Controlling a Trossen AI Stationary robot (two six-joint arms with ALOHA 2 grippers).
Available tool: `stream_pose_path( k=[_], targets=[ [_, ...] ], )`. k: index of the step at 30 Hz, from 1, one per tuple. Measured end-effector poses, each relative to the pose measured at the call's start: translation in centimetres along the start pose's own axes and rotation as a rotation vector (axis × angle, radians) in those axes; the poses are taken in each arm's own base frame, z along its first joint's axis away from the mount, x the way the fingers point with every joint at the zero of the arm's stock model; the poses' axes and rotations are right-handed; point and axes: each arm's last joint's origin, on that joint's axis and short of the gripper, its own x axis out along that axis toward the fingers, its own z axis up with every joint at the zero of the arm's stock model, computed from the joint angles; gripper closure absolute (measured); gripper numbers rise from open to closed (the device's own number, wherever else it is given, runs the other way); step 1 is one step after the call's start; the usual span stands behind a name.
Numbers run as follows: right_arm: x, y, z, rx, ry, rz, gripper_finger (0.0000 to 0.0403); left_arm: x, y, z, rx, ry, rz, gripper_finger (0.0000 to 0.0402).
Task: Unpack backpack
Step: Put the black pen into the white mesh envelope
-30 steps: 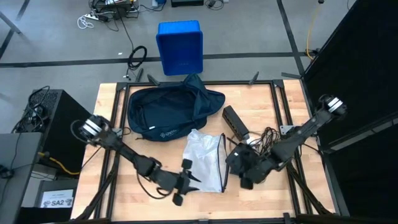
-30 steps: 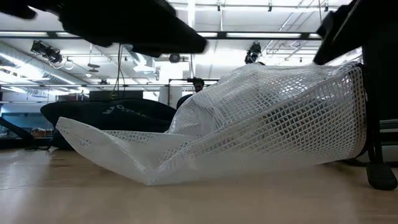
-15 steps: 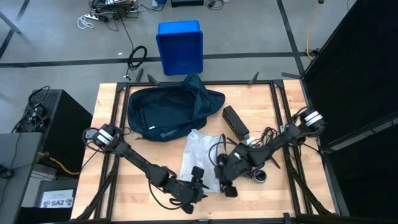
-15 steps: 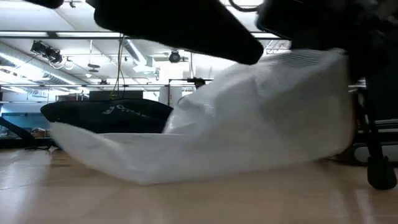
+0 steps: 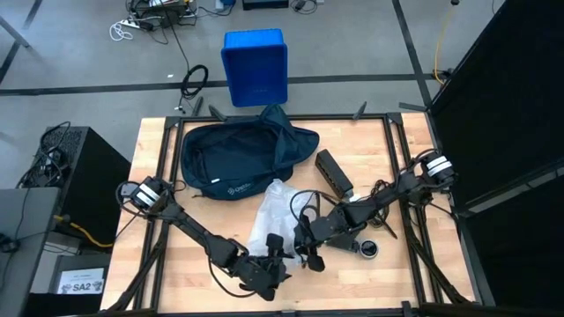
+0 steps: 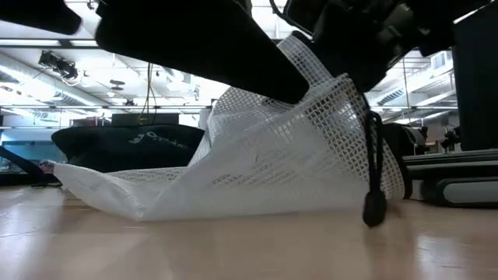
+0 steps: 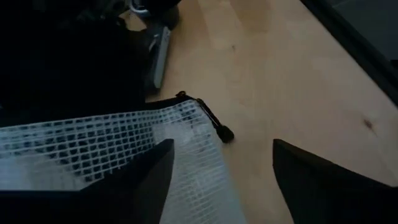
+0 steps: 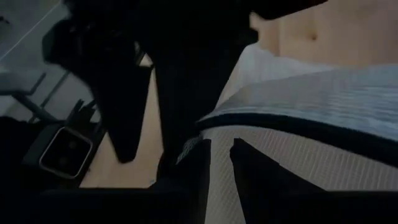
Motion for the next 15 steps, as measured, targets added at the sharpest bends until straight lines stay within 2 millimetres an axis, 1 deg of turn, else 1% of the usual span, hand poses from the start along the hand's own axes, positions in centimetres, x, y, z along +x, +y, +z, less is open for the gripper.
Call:
stream_pose_path(
  k=[4, 10, 15],
  targets=[
    [0.0, -0.6, 0.5, 0.011, -0.034, -0.011, 0.0355, -0.2, -0.1, -0.3, -0.009, 0.022, 0.08, 0.0139],
    [0.0, -1.4, 0.9, 0.058, -0.051, -0.026, 0.0355, -0.2, 0.2, -1.7, -0.078, 0.125, 0.154, 0.0139],
    [-0.1, -1.5, 0.4, 0.095, 0.041, 0.075, 0.0355, 0.4, -0.1, -2.6, -0.076, 0.163, 0.169, 0.0142]
  ],
)
